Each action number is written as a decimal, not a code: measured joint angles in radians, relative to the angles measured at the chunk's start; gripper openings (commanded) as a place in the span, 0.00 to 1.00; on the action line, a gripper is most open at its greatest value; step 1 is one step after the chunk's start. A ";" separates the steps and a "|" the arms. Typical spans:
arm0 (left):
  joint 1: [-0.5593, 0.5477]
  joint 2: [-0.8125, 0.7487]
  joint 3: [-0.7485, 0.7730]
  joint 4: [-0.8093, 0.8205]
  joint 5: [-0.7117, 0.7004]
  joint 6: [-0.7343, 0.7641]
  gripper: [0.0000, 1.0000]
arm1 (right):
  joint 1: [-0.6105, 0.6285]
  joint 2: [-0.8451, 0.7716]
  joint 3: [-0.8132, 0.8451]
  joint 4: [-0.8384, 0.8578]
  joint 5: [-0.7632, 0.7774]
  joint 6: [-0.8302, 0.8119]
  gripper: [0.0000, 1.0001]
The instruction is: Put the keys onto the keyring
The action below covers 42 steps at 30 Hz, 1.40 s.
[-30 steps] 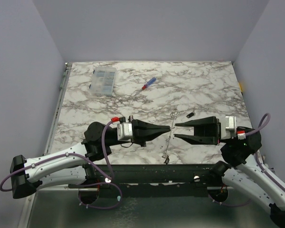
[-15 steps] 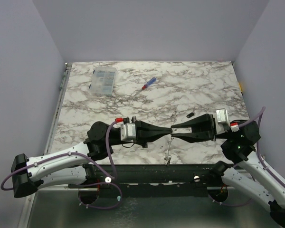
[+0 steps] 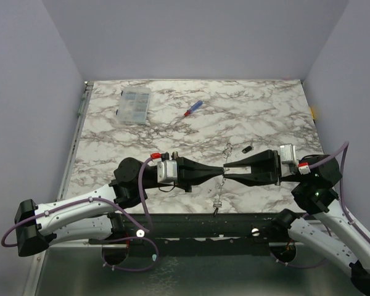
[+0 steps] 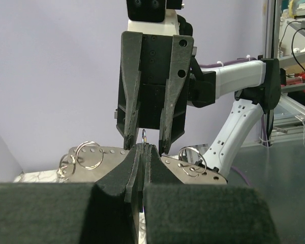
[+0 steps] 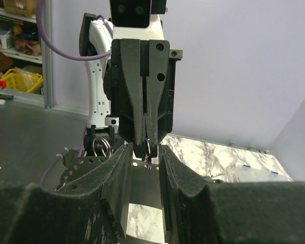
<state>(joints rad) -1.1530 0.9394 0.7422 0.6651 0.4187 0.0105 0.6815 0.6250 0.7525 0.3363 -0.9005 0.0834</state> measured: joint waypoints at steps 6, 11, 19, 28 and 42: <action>0.000 0.000 0.000 0.001 0.000 0.000 0.00 | 0.000 -0.025 0.016 -0.068 0.024 -0.042 0.32; 0.000 0.000 0.000 -0.001 0.000 0.000 0.00 | 0.000 -0.022 0.016 -0.077 0.023 -0.047 0.25; 0.003 0.000 0.000 0.005 0.001 0.000 0.00 | 0.000 0.003 0.042 -0.095 -0.008 -0.058 0.04; 0.005 -0.001 0.002 0.007 0.005 -0.011 0.00 | 0.000 0.013 0.056 -0.108 -0.038 -0.106 0.01; 0.008 -0.035 0.002 -0.083 -0.038 -0.014 0.56 | 0.009 0.008 0.089 -0.261 -0.082 -0.307 0.01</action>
<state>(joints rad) -1.1450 0.9039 0.7441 0.5819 0.3805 -0.0040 0.6907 0.6331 0.8410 0.0753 -0.9821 -0.2241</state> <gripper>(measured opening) 0.509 0.024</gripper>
